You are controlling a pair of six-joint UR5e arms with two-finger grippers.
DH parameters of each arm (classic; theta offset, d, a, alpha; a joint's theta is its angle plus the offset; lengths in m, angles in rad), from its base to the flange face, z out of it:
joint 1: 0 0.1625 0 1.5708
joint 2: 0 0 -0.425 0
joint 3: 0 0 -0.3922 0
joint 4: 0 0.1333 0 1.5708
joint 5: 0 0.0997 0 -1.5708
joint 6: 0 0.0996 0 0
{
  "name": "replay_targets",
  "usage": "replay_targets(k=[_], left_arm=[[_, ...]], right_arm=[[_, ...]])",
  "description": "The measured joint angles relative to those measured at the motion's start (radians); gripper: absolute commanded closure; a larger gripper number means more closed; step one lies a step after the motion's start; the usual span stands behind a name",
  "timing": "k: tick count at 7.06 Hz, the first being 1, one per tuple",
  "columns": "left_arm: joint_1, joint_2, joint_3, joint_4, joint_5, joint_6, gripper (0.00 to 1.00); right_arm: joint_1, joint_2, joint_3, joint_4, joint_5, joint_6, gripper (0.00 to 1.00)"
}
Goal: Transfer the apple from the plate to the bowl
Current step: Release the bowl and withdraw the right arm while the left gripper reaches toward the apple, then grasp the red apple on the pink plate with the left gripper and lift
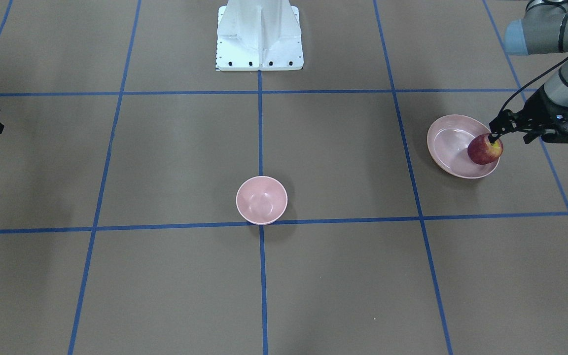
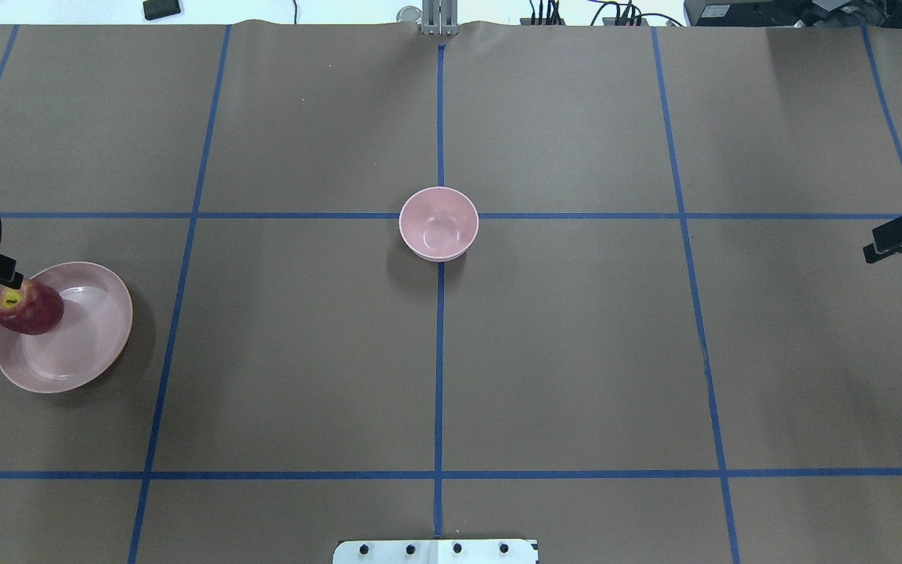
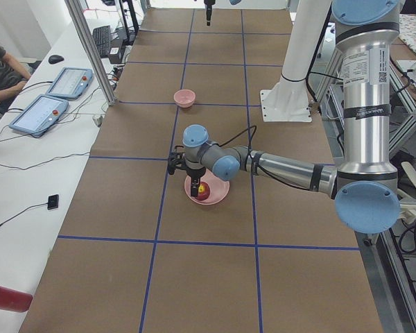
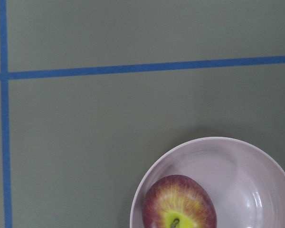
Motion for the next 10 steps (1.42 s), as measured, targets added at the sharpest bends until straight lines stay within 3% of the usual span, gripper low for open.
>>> replay_targets(k=[2,8,9,10], left_arm=[[0.043,0.000,0.068,-0.104,0.012,-0.072,0.02],[0.074,-0.007,0.072,-0.120,0.041,-0.098,0.02],[0.090,-0.005,0.072,-0.118,0.072,-0.099,0.13],[0.100,-0.003,0.072,-0.117,0.094,-0.100,0.72]], right_arm=[[0.007,-0.012,-0.001,0.002,0.010,-0.017,0.00],[0.008,-0.013,-0.002,0.002,0.017,-0.012,0.00],[0.008,-0.010,-0.002,0.002,0.018,-0.011,0.00],[0.007,-0.006,-0.002,0.002,0.020,-0.010,0.00]])
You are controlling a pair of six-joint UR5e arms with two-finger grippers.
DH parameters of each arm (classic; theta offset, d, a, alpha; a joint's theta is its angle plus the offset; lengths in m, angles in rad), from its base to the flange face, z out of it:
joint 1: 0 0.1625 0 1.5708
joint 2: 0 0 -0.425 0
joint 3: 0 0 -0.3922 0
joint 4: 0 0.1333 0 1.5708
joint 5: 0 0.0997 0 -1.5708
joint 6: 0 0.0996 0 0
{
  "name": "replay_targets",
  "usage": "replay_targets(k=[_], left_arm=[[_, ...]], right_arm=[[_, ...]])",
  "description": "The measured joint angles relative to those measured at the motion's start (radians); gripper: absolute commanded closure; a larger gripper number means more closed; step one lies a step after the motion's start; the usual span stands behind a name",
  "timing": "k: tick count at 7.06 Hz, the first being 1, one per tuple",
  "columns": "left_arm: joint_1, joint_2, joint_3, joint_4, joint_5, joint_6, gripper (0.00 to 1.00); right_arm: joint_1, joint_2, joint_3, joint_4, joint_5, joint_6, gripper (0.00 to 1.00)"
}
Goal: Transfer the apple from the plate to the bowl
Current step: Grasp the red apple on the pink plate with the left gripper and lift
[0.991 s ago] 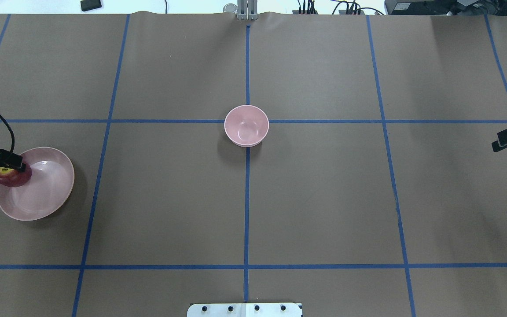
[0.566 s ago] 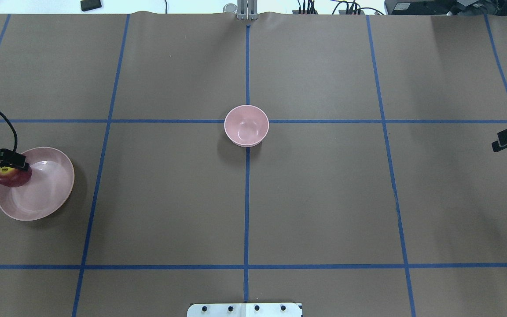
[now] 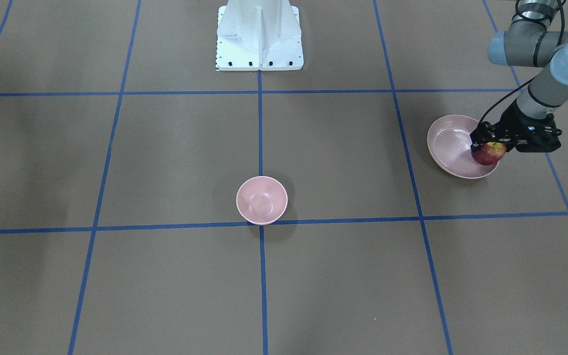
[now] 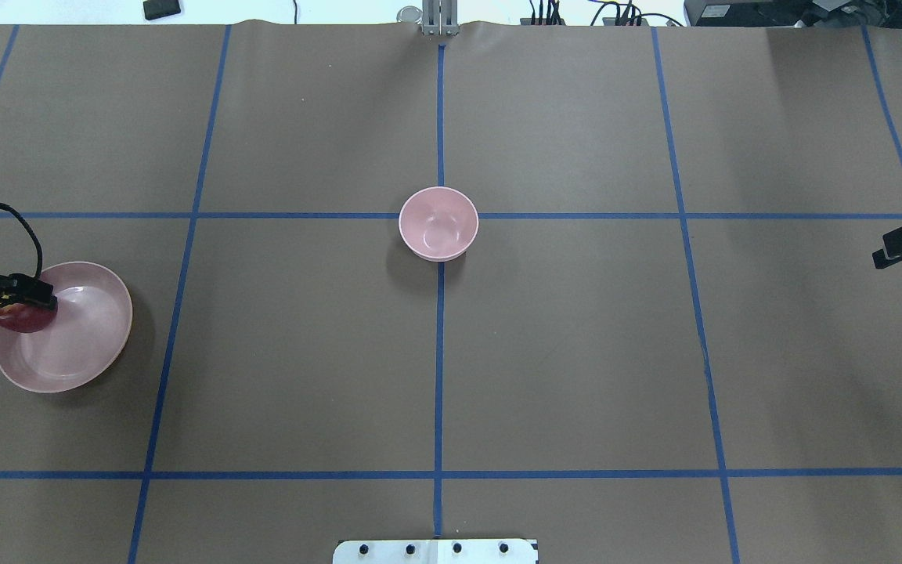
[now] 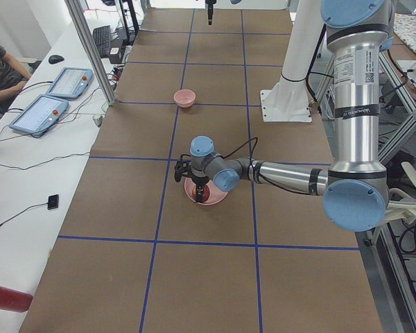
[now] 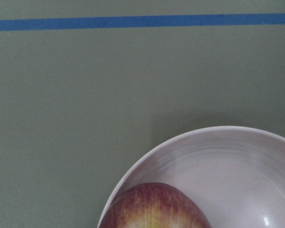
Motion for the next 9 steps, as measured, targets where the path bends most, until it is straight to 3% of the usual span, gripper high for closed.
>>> replay_targets(k=[1,3,4,5,7,9], left_arm=[[0.004,0.001,-0.002,0.001,0.009,-0.001,1.00],[0.001,0.005,-0.037,0.019,-0.006,-0.001,1.00],[-0.007,0.000,-0.101,0.087,-0.039,0.000,1.00],[-0.009,-0.052,-0.188,0.238,-0.067,-0.013,1.00],[0.052,-0.354,-0.254,0.588,-0.075,-0.142,1.00],[0.176,-0.693,-0.124,0.735,0.012,-0.337,1.00]], right_arm=[[0.000,0.003,0.000,0.000,0.002,0.000,0.00],[-0.001,0.005,-0.002,0.000,0.005,0.001,0.00],[-0.001,0.005,-0.002,0.000,0.005,0.001,0.00],[-0.001,0.005,-0.002,0.000,0.006,0.001,0.00],[-0.001,0.005,-0.003,0.000,0.007,0.000,0.00],[-0.001,0.004,-0.005,0.000,0.013,0.001,0.00]])
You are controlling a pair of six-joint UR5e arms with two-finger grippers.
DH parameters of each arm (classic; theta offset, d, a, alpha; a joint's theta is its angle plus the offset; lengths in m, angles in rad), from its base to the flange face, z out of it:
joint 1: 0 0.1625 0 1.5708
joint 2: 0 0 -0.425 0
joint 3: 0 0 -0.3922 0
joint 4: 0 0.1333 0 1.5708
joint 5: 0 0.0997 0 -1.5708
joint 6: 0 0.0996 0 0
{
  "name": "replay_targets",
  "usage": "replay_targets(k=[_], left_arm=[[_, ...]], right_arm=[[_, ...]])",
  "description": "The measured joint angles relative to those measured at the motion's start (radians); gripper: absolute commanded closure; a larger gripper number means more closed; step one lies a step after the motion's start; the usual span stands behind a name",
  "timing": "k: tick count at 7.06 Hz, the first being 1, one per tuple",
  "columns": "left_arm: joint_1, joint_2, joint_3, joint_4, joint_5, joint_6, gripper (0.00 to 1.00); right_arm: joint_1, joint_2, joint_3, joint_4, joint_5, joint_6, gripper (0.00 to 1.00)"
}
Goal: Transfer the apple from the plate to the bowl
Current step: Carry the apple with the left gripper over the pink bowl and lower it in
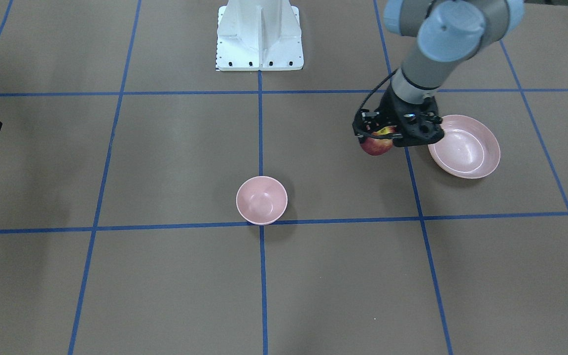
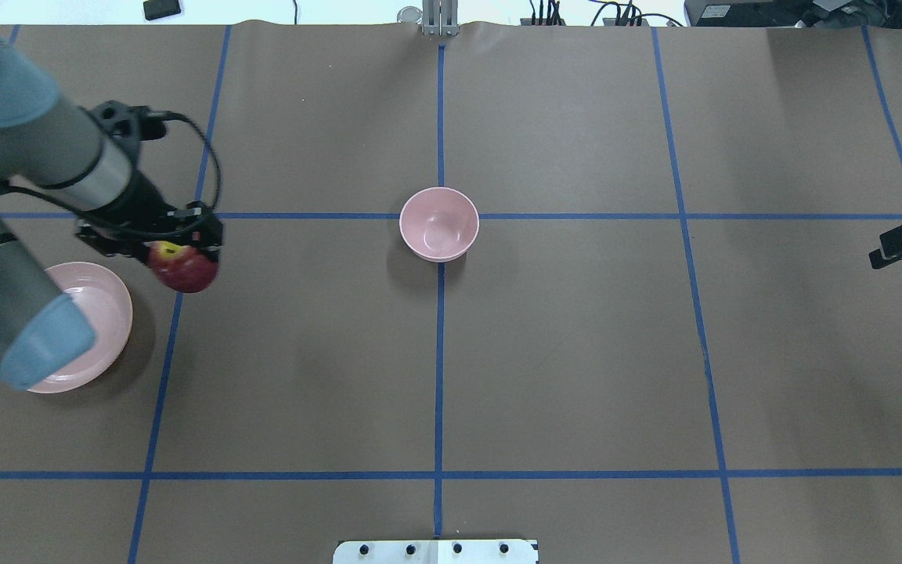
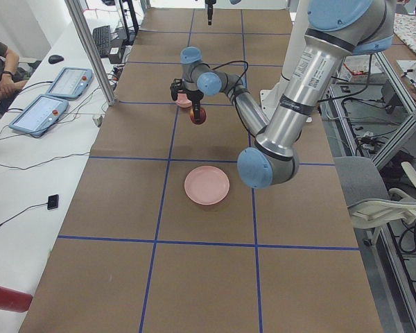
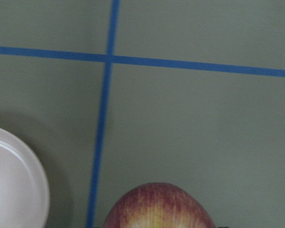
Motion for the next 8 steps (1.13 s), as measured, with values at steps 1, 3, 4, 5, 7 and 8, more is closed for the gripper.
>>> replay_targets(k=[1,3,4,5,7,8], left_arm=[[0.036,-0.139,0.126,-0.017,0.030,-0.072,1.00],[0.057,-0.334,0.372,-0.100,0.049,-0.145,1.00],[0.060,-0.400,0.472,-0.131,0.060,-0.157,1.00],[0.063,-0.442,0.552,-0.173,0.073,-0.167,1.00],[0.073,-0.466,0.638,-0.260,0.092,-0.192,1.00],[0.083,-0.468,0.651,-0.275,0.106,-0.198,1.00]], right_arm=[[0.000,-0.002,-0.002,0.000,0.001,0.000,0.00],[0.000,-0.002,-0.005,0.000,0.000,0.001,0.00],[0.000,-0.001,-0.006,0.000,0.000,0.003,0.00],[0.000,0.000,-0.007,0.000,-0.001,0.004,0.00],[0.000,0.001,-0.008,0.001,-0.001,0.005,0.00],[0.000,0.002,-0.009,0.000,-0.001,0.005,0.00]])
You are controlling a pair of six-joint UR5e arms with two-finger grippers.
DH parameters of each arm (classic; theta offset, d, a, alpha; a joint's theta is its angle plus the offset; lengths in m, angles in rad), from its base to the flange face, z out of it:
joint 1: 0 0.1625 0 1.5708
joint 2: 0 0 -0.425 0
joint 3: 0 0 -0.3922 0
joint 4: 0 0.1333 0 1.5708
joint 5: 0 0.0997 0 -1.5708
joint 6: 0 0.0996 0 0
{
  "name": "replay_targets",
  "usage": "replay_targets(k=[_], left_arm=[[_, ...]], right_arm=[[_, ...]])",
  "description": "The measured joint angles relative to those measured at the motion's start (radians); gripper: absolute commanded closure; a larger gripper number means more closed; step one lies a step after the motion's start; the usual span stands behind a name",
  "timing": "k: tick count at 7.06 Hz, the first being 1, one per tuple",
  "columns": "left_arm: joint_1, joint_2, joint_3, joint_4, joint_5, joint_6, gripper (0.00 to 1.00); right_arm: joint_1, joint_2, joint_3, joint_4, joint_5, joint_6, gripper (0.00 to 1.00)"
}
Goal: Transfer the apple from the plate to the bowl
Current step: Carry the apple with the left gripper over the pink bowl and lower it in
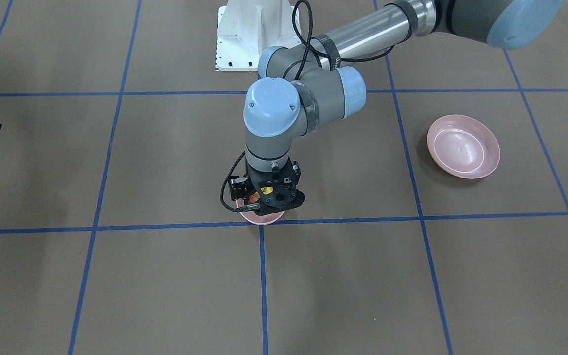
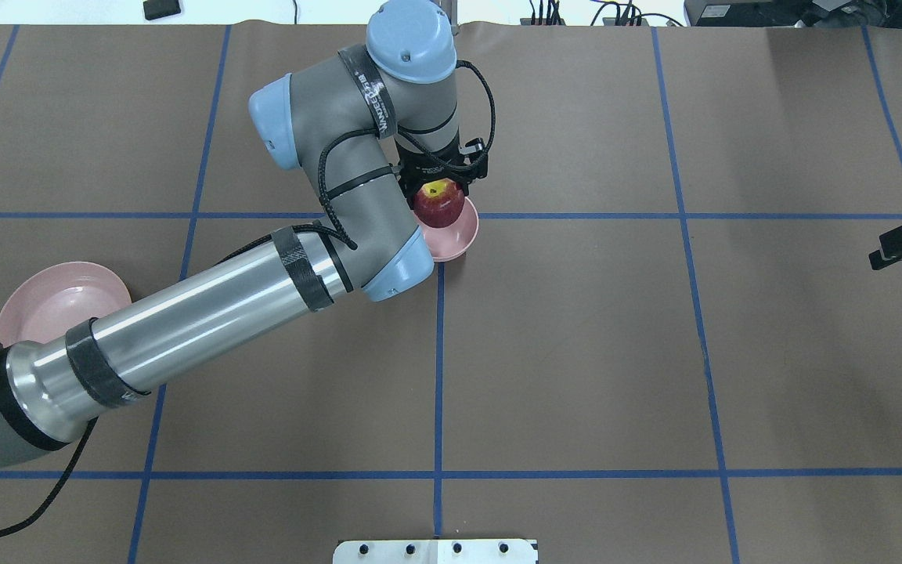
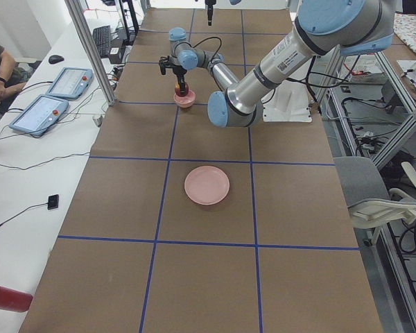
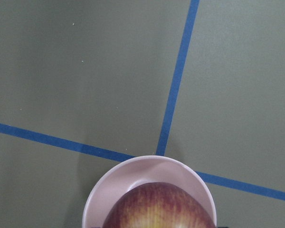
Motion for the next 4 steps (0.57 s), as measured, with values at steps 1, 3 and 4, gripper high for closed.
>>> replay_targets(k=[1,3,4], left_arm=[[0.009,0.000,0.007,-0.006,0.009,-0.001,0.83],[0.021,0.003,0.011,-0.011,0.027,0.002,0.32],[0.029,0.005,0.011,-0.015,0.043,0.002,0.02]], right_arm=[[0.000,0.001,-0.001,0.000,0.000,0.000,0.00],[0.000,0.001,-0.004,0.001,0.000,0.000,0.00],[-0.001,0.002,-0.007,0.001,-0.001,-0.001,0.00]])
